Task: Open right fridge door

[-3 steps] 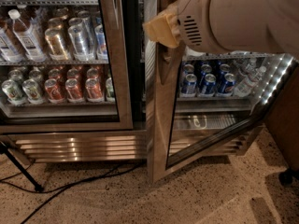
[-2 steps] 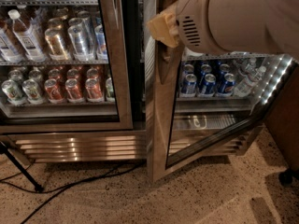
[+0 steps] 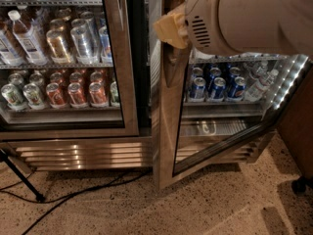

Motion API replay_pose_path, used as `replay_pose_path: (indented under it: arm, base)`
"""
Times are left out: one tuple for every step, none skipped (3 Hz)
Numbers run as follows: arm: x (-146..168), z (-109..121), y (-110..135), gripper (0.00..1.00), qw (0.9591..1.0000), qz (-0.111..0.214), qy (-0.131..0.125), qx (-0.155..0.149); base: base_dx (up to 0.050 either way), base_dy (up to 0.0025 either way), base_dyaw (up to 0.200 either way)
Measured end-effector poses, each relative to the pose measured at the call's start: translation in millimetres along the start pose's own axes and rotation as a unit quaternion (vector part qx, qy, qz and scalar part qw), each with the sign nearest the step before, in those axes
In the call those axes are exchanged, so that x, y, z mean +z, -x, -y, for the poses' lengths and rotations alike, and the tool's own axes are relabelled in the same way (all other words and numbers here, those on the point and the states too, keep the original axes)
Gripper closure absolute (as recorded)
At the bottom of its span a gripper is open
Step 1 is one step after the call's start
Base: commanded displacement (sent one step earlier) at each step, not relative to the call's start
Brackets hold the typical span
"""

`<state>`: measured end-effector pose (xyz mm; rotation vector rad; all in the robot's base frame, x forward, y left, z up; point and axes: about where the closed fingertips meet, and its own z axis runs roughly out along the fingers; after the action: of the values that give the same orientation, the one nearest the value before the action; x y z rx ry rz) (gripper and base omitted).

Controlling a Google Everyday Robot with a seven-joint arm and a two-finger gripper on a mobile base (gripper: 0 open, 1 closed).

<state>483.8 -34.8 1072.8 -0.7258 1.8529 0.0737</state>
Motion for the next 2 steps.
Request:
replay_pose_path:
  arm:
    - [1.5,5.7,2.4,1.0,1.0,0.0,0.0,0.0]
    - [3.5,9.4,2.2,1.0,1.0,0.0,0.0,0.0]
  base:
    - [0.0,0.0,0.0]
    - [0.0,0.0,0.0]
